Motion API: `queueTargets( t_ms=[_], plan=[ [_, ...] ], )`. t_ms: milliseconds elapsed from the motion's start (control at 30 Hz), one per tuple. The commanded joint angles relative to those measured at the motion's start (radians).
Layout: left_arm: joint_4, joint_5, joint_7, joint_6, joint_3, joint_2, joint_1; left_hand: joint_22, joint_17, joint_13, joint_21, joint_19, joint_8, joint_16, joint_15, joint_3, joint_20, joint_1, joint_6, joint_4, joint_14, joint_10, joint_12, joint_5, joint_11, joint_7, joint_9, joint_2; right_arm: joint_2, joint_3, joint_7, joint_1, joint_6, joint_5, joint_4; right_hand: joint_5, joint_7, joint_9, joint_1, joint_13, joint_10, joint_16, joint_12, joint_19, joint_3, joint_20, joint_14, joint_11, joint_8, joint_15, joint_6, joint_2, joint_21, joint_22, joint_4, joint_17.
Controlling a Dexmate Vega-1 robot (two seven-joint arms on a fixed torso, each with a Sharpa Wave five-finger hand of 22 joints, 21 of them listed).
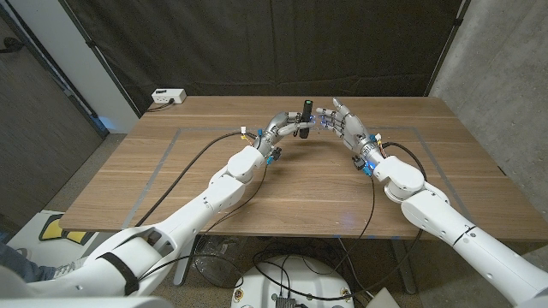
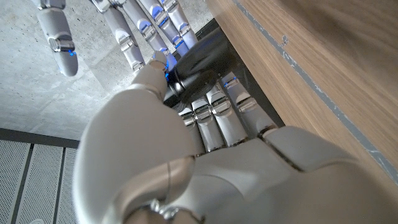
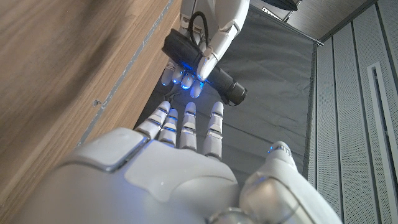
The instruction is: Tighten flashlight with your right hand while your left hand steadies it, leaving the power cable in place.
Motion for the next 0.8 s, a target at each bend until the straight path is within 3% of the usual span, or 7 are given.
queueTargets(
  t_ms=[33,467,800],
  plan=[
    [-0.016,0.02,-0.043,0.007,0.031,0.01,-0.003,0.002,0.003,0.005,-0.002,0.008,0.006,-0.002,-0.031,0.088,-0.062,0.007,0.039,0.081,0.003,0.064,0.007,0.006,-0.064,0.033,0.004,0.016,0.016,-0.021,0.023,0.033,-0.005,-0.002,0.023,0.0,-0.008,0.003,0.009,0.004,-0.005,-0.001,-0.005,0.002,-0.003,0.0,-0.006,-0.002,-0.001,0.003,-0.002,-0.006,-0.004,0.002,0.002,0.002],
    [0.007,0.022,-0.04,0.007,0.029,0.0,-0.011,0.002,0.003,0.006,-0.002,0.01,0.004,-0.002,-0.03,0.09,-0.06,0.007,0.038,0.08,0.003,0.064,0.006,0.006,-0.066,0.032,0.004,0.015,0.006,-0.012,0.011,0.019,-0.006,-0.002,0.002,0.0,-0.03,0.0,0.013,0.004,-0.006,0.001,-0.005,0.001,-0.002,0.0,-0.009,-0.006,0.016,0.003,0.026,-0.004,-0.005,0.002,0.001,0.002],
    [0.011,0.005,-0.009,-0.003,0.003,-0.002,-0.001,0.002,0.003,0.006,-0.003,0.01,0.005,-0.002,-0.029,0.092,-0.058,0.005,0.038,0.081,0.002,0.061,0.004,0.006,-0.061,0.031,0.007,0.015,0.0,-0.005,0.001,0.007,-0.013,0.003,-0.002,0.0,-0.032,0.003,0.013,0.004,-0.005,0.004,-0.004,0.005,-0.002,0.004,-0.004,-0.004,0.03,0.001,0.057,-0.002,-0.004,0.002,0.001,0.002]
  ],
)
